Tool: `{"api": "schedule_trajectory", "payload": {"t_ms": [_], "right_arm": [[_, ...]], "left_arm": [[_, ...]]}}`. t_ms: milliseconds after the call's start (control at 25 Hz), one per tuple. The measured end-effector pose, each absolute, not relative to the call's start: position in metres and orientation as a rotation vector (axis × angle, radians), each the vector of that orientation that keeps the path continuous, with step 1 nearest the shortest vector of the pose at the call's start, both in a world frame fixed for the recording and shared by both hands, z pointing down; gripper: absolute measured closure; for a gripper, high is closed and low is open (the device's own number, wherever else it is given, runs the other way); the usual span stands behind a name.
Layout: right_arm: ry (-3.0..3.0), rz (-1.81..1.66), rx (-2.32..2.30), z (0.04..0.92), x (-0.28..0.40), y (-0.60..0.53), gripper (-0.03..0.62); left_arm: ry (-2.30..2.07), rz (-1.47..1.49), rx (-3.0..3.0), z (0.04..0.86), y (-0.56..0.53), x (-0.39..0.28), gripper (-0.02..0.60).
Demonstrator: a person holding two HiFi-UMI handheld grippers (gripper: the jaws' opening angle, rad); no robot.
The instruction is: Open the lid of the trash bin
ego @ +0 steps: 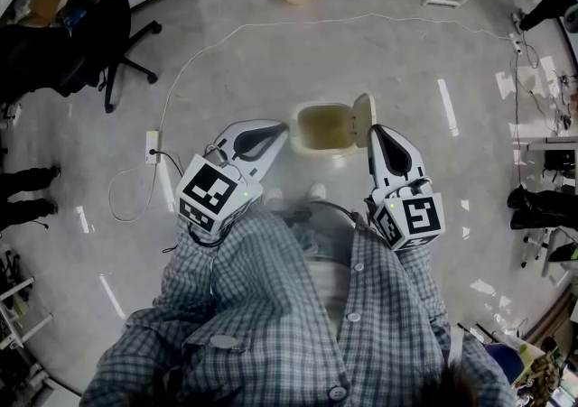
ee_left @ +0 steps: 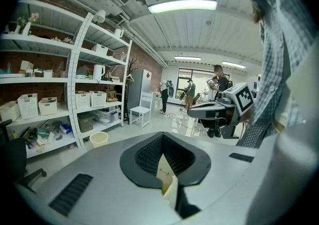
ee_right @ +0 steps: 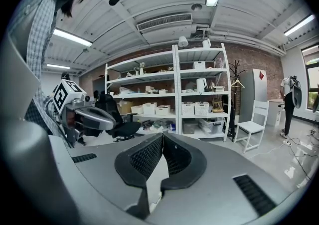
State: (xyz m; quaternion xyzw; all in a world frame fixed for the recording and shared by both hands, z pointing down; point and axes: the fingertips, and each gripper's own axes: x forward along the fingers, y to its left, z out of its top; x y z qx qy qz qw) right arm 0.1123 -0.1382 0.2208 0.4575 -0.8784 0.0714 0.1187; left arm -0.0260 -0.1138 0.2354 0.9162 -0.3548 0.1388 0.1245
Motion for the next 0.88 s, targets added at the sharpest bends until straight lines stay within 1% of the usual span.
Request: {"api": "schedule_trajectory", "payload": {"t_ms": [880], "right_arm": [[-2.551,0.247,1.298,0.231,0.11,-0.141,0.574]], "left_arm": [[-1.01,0.409,2.648,0.24,-0.116,-0.025,0.577]]}}
